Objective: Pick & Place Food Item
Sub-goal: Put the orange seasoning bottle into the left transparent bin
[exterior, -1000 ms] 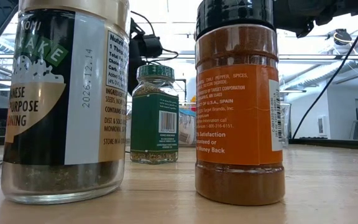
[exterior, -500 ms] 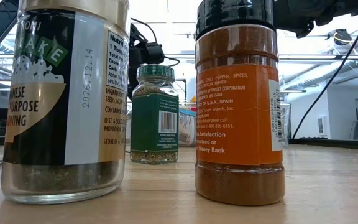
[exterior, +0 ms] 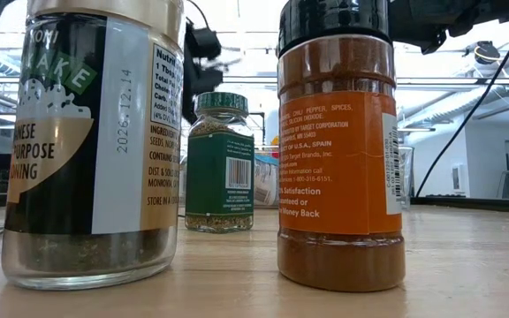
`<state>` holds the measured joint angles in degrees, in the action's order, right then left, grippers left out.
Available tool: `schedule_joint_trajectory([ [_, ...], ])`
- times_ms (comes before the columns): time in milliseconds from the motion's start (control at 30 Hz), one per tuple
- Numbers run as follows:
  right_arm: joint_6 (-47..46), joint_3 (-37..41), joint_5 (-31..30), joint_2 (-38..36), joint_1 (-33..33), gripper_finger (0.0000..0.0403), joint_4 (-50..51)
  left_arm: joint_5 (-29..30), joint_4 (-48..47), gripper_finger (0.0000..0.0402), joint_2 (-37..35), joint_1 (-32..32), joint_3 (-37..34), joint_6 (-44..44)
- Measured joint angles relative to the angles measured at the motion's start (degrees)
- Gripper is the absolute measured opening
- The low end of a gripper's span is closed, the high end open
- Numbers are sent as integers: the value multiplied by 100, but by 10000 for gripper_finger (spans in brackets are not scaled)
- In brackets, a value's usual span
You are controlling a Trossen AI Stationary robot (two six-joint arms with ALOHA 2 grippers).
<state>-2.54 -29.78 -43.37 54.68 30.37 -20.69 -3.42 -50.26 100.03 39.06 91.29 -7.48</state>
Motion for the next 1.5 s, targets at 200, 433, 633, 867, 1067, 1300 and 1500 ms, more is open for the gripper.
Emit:
schedule_joint_trajectory([
  [200, -5, 0, 8, 0, 9, 183, 0, -1475, 1258, 286, -1365, -473, -1239, -198],
  [433, -56, 1, 15, 0, 9, 183, 90, -694, 3755, 276, -3391, -1614, -4171, 883],
  [633, -354, 212, 758, 237, -283, 183, -503, -242, 5686, 287, -4688, -2587, -5883, 1364],
  [867, -87, 240, 2626, 1785, -300, 210, -2199, 588, 7088, 293, -5342, -3081, -6939, 1468],
  [1067, -370, 167, 3155, 3252, 122, 284, -3416, 765, 7558, 283, -5233, -3100, -7214, 1956],
  [1300, -877, -595, 3002, 4704, 241, 319, -3388, 657, 7883, 276, -4955, -3130, -7222, 2455],
  [1500, -874, -1561, 3618, 5535, 283, 309, -2890, 649, 8515, 287, -4755, -3333, -7222, 2043],
])
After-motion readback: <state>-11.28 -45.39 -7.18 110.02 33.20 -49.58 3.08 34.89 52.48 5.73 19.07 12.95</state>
